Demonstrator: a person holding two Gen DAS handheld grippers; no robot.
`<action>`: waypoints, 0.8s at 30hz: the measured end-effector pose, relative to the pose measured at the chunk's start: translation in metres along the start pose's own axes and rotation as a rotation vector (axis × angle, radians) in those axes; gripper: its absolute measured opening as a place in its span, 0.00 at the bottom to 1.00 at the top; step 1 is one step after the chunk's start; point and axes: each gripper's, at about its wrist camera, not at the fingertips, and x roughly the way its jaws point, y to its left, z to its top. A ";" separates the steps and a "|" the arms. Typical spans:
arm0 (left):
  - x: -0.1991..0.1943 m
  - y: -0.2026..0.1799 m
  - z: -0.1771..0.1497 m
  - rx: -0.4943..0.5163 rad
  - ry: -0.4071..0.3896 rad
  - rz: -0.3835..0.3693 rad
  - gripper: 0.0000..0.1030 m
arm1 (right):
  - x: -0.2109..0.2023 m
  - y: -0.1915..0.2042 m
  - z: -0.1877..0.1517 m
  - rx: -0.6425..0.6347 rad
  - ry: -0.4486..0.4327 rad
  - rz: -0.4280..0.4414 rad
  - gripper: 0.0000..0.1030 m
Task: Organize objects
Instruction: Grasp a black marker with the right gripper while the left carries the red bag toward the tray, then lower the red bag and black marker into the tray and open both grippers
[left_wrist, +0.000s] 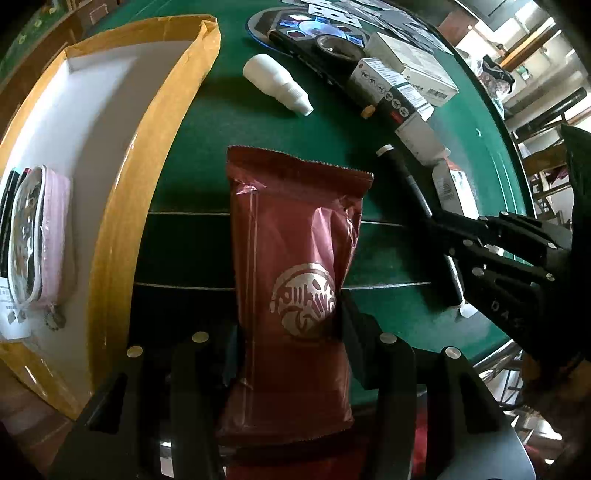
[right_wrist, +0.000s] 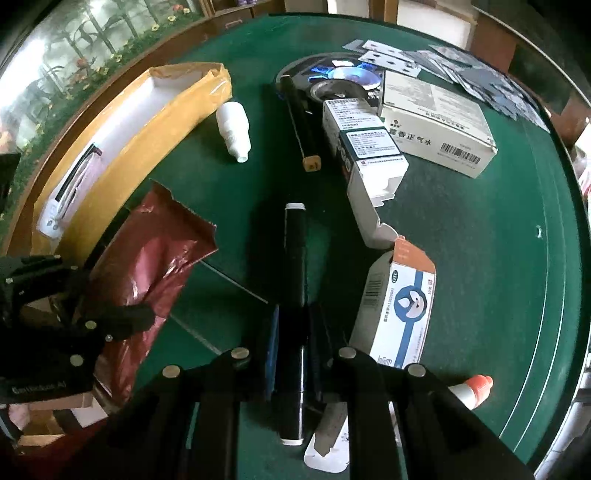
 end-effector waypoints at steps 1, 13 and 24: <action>0.000 0.001 0.000 0.002 0.001 -0.006 0.45 | -0.001 0.000 0.000 -0.005 -0.005 -0.001 0.13; -0.016 0.009 0.026 0.047 0.015 -0.132 0.42 | -0.034 -0.010 0.010 0.233 -0.092 0.113 0.12; -0.035 0.026 0.058 0.091 -0.002 -0.163 0.42 | -0.036 0.020 0.032 0.278 -0.124 0.119 0.12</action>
